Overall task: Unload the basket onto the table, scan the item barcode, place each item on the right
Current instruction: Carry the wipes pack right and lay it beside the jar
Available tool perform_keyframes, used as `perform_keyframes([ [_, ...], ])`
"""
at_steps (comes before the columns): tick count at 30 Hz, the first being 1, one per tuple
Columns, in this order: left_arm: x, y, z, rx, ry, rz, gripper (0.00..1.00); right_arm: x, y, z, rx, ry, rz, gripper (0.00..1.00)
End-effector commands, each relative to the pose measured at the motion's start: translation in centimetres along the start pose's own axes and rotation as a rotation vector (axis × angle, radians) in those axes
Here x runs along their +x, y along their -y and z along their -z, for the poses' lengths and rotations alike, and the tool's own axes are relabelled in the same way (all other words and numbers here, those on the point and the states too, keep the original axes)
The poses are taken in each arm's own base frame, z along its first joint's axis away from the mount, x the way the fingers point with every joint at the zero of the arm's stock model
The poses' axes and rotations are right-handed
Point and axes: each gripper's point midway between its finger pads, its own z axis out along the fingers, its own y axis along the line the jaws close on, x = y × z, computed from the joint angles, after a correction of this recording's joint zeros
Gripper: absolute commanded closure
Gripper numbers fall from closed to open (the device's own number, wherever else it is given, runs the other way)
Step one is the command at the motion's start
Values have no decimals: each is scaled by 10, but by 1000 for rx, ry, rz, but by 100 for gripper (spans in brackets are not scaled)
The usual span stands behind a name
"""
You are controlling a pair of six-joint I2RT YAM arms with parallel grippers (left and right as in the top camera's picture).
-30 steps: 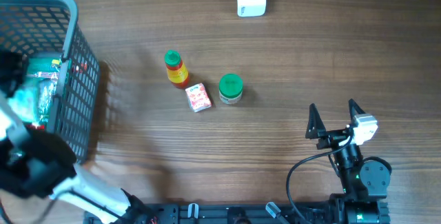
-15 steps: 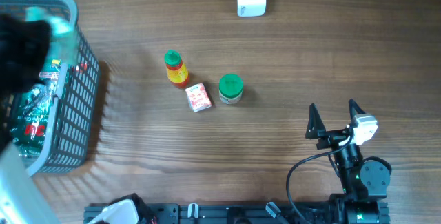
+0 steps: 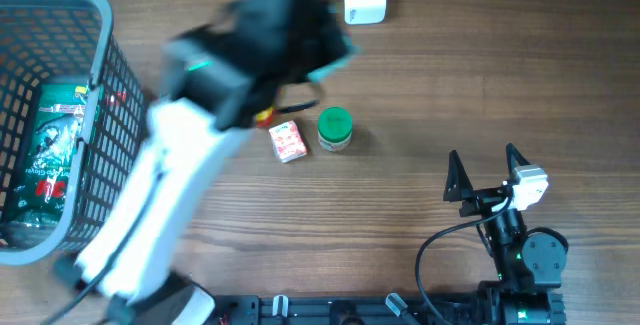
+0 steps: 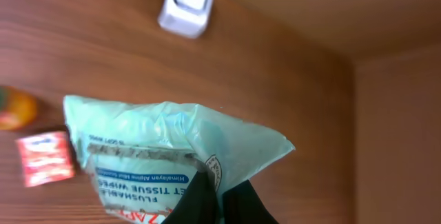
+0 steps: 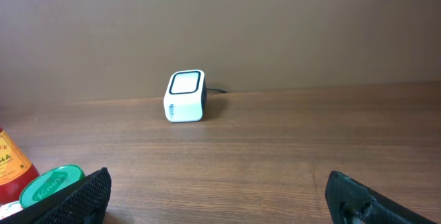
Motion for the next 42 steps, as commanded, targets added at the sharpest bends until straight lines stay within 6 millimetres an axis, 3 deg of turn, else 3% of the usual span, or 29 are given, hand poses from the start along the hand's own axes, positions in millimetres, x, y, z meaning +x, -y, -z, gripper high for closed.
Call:
perform_keyframes([
  [1,35,21,-69,-45,-52,55,96,-1,2,0,12,6,20,0],
  [5,75,20,-137,-120,-119,184,96,-1,2,0,12,6,21,0],
  [9,116,6,-180,-220,-177,244,96,-1,2,0,12,6,21,0],
  [16,171,-29,-214,-406,-251,274,95,-1,2,0,12,6,21,0],
  [19,178,-39,-220,-442,-263,265,74,-1,2,0,12,6,21,0],
  [21,178,-39,-220,-443,-264,265,51,-1,2,0,12,6,21,0],
  [22,178,-38,-220,-441,-264,264,47,-1,2,0,12,6,21,0],
  [23,178,-38,-219,-439,-263,265,26,-1,2,0,12,6,20,0],
  [25,177,-38,-219,-438,-263,265,18,-1,2,0,12,6,21,0],
  [27,177,-37,-219,-435,-262,266,20,-1,2,0,12,6,21,0],
  [28,177,-37,-219,-435,-262,266,26,-1,2,0,12,6,21,0],
  [32,177,-37,-219,-432,-263,256,93,-1,2,0,12,6,20,0],
  [34,173,-33,-222,-402,-265,188,96,-1,2,0,12,6,21,0],
  [37,169,-22,-228,-310,-300,-114,96,-1,2,0,12,6,20,0],
  [39,172,-28,-227,-312,-337,-255,96,-1,2,0,12,6,21,0],
  [42,180,-41,-228,-339,-382,-298,96,-1,2,0,12,6,20,0],
])
